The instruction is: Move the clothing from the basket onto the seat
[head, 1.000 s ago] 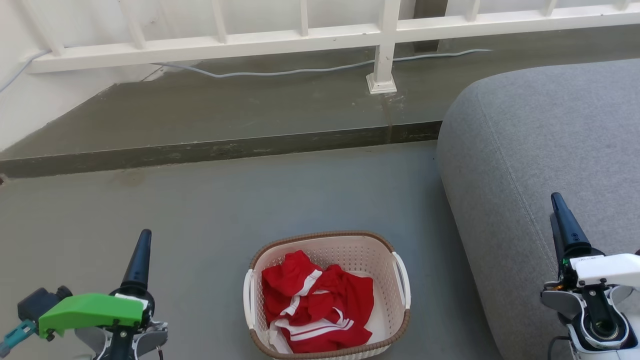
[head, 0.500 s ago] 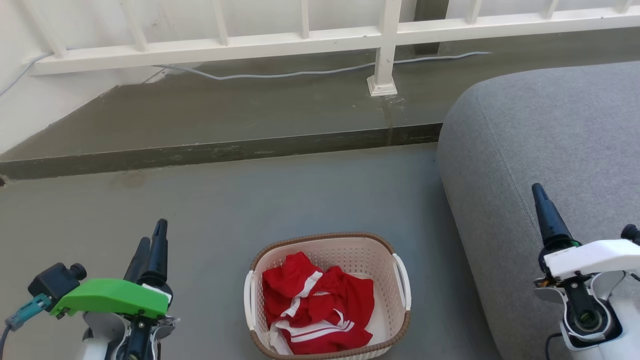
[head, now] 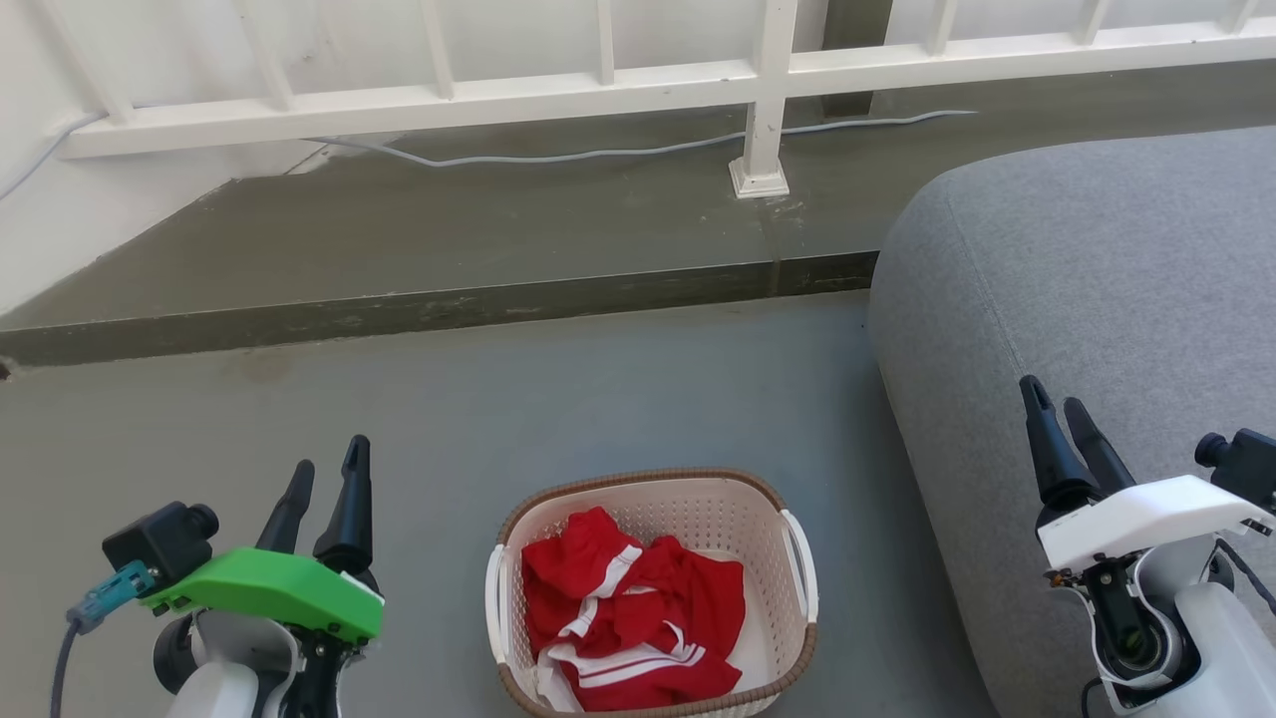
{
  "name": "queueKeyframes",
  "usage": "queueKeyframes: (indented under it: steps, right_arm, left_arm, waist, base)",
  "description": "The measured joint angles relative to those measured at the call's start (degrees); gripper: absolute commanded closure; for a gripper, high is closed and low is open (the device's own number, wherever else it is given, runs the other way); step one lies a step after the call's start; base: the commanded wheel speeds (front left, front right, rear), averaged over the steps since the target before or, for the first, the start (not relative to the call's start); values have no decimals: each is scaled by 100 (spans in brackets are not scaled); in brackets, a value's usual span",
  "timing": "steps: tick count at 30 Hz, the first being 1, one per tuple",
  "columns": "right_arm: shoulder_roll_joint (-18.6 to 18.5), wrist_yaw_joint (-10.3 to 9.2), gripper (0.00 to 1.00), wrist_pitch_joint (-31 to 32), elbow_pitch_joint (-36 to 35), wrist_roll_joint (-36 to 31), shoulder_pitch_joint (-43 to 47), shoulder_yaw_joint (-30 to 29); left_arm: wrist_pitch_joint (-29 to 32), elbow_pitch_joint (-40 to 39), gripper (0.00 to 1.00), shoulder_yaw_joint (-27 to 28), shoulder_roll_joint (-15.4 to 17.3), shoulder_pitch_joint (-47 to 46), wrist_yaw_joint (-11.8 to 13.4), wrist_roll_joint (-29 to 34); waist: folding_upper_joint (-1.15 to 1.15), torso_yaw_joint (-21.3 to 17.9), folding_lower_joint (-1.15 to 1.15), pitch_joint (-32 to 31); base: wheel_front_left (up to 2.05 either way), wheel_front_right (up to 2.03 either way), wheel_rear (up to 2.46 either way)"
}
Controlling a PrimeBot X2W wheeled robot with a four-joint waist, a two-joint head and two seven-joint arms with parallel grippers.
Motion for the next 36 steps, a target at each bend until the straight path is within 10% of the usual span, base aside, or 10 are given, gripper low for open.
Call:
queueKeyframes:
  steps: [36]
  right_arm:
    - [-209, -505, 0, -714, 172, -2523, -3, 761]
  left_arm:
    - [-658, 31, 0, -837, 20, -12, 584, 2716]
  waist:
    - [0, -9, 0, -50]
  base:
    - [0, 0, 0]
